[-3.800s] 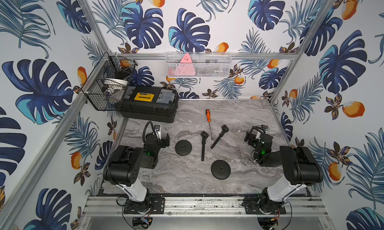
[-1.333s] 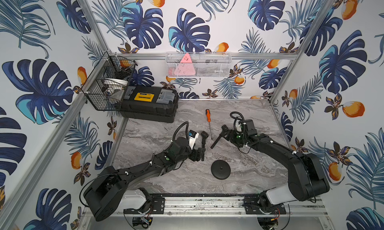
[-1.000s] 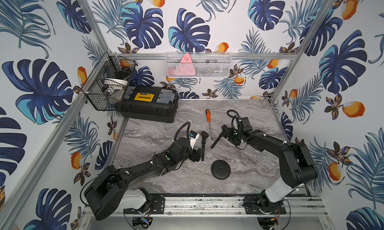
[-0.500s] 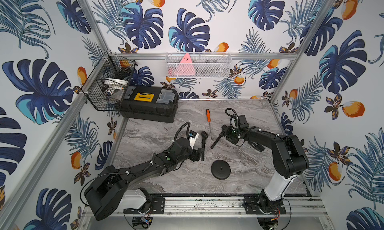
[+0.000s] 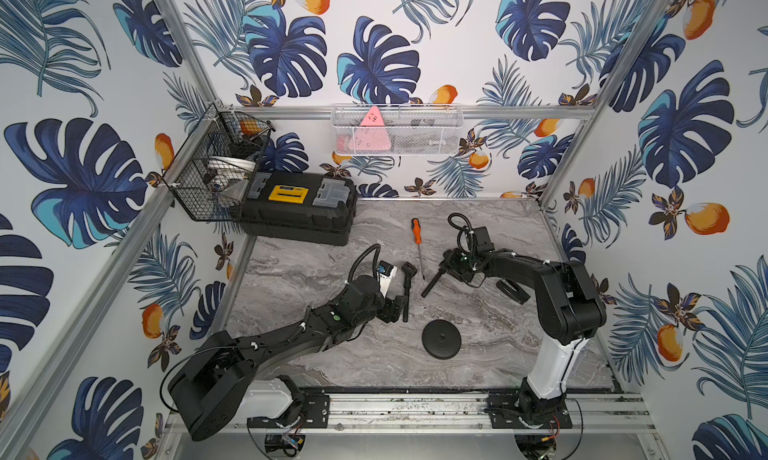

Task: Assemble a microphone stand
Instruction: Pick up the microphone stand pole from the center of the board.

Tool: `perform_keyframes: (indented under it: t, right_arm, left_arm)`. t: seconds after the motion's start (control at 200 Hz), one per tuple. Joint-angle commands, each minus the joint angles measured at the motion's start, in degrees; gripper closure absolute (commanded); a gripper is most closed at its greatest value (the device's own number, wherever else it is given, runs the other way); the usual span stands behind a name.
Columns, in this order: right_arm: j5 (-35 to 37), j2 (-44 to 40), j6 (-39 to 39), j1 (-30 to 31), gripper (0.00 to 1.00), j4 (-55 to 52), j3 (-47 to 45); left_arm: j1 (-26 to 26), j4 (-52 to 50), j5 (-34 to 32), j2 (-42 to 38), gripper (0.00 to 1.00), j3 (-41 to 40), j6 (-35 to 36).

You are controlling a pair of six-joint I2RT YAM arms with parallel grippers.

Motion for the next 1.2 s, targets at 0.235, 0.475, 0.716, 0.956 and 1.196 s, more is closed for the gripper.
perform_keyframes:
  t: [0.235, 0.475, 0.716, 0.956, 1.196]
  right_arm:
    - [0.63, 2.75, 2.09, -0.02, 0.65, -0.35, 3.15]
    - [1.07, 3.53, 1.54, -0.02, 0.63, -1.39, 3.77]
    - [0.73, 4.48, 0.70, -0.02, 0.73, -1.98, 4.51]
    - [0.01, 2.36, -0.34, -0.02, 0.85, -2.15, 5.20]
    - [3.87, -10.03, -5.51, -0.06, 0.85, -1.87, 1.93]
  left_arm:
    - [-0.08, -0.30, -0.52, -0.12, 0.22, 0.11, 1.22]
    - [-0.01, -1.26, -1.88, 0.02, 0.20, 0.37, 1.16]
    - [-0.01, -1.09, -1.71, -0.27, 0.20, 0.20, 1.09]
    - [-0.08, -0.65, -0.48, -0.10, 0.20, 0.20, 1.16]
    - [-0.24, -0.36, 1.21, 0.52, 0.19, 0.46, 0.12]
